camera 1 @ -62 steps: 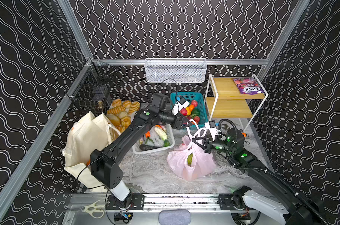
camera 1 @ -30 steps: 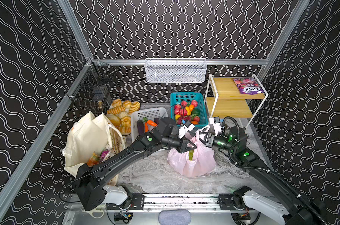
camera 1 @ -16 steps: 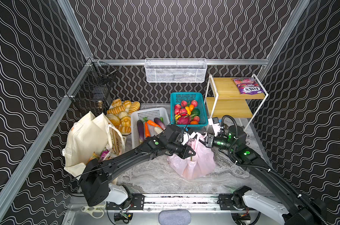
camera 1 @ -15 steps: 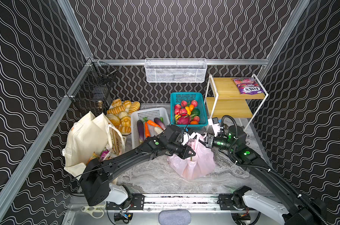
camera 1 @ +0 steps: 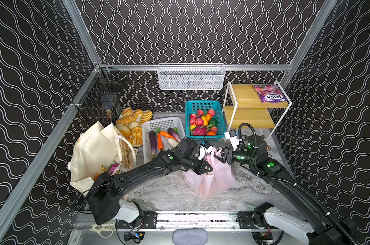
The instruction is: Place the mixed food into the grocery bags and tie them
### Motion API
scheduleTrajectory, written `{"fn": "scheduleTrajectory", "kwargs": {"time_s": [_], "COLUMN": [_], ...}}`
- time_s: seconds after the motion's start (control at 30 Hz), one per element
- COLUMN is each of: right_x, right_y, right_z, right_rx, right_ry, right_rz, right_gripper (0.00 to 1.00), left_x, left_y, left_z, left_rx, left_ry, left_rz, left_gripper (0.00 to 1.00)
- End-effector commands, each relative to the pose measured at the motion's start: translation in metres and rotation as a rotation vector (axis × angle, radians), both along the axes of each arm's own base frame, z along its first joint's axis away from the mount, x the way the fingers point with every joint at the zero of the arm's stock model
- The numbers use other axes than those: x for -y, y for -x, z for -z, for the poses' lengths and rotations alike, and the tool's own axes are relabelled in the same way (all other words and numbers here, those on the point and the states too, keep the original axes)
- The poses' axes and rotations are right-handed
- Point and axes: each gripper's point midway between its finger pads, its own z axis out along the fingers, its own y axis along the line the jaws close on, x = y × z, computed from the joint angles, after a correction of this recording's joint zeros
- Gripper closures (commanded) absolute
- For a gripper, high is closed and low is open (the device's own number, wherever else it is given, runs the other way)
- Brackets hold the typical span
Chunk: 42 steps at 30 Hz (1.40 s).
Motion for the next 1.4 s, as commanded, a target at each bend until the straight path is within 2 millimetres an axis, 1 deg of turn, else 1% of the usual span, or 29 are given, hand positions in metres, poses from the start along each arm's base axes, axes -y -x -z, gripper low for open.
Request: {"fn": "scheduleTrajectory", "kwargs": {"time_s": [0.0,0.17,0.23,0.27,0.33,0.43,0.53,0.63,0.7,0.77,0.87,0.9,1.0,1.1,1.2,1.3,1.37], "right_x": [-0.002,0.004,0.006,0.003,0.004,0.003,-0.006,-0.007,-0.003,0.001,0.018,0.019,0.016,0.018,0.018,0.017,0.012], "right_y": [0.01,0.009,0.012,0.016,0.017,0.02,0.028,0.027,0.022,0.022,0.005,0.004,0.012,0.015,0.022,0.028,0.034], "right_z": [0.006,0.013,0.008,0.005,0.009,0.011,0.01,0.011,0.013,0.012,0.019,0.017,0.012,0.012,0.008,0.007,0.005], "right_rx": [0.018,-0.002,-0.008,-0.005,-0.017,-0.019,-0.036,-0.04,-0.025,0.0,0.019,0.028,0.035,0.033,0.051,0.059,0.06], "right_ry": [0.041,0.099,0.044,0.009,-0.005,0.005,-0.036,-0.012,0.039,0.078,0.17,0.162,0.116,0.124,0.113,0.11,0.083], "right_rz": [-0.077,-0.052,-0.06,-0.084,-0.074,-0.099,-0.191,-0.213,-0.189,-0.18,-0.033,-0.016,-0.057,-0.06,-0.084,-0.114,-0.168], "right_gripper": [0.37,0.34,0.33,0.31,0.27,0.25,0.24,0.22,0.21,0.2,0.19,0.19,0.18,0.18,0.17,0.15,0.14], "left_x": [0.002,-0.001,-0.002,-0.002,-0.001,0.001,0.001,0.001,0.0,-0.001,-0.004,-0.004,-0.001,0.001,-0.001,-0.001,-0.001], "left_y": [-0.003,-0.005,-0.005,-0.005,-0.005,-0.004,-0.005,-0.004,-0.005,-0.005,-0.006,-0.006,-0.005,-0.004,-0.004,-0.003,-0.003], "left_z": [-0.005,-0.012,-0.013,-0.013,-0.012,-0.013,-0.015,-0.017,-0.018,-0.019,-0.022,-0.021,-0.022,-0.019,-0.015,-0.016,-0.019], "left_rx": [0.011,0.037,0.04,0.039,0.035,0.028,0.033,0.038,0.041,0.046,0.058,0.06,0.053,0.043,0.044,0.045,0.05], "left_ry": [0.016,0.025,0.032,0.037,0.039,0.046,0.045,0.044,0.042,0.043,0.053,0.053,0.063,0.058,0.042,0.047,0.057], "left_rz": [-0.011,-0.028,-0.036,-0.04,-0.039,-0.03,-0.031,-0.024,-0.028,-0.036,-0.05,-0.051,-0.035,-0.023,-0.029,-0.027,-0.027], "left_gripper": [1.0,1.0,1.0,1.0,1.0,1.0,1.0,1.0,1.0,1.0,1.0,1.0,1.0,1.0,1.0,1.0,1.0]}}
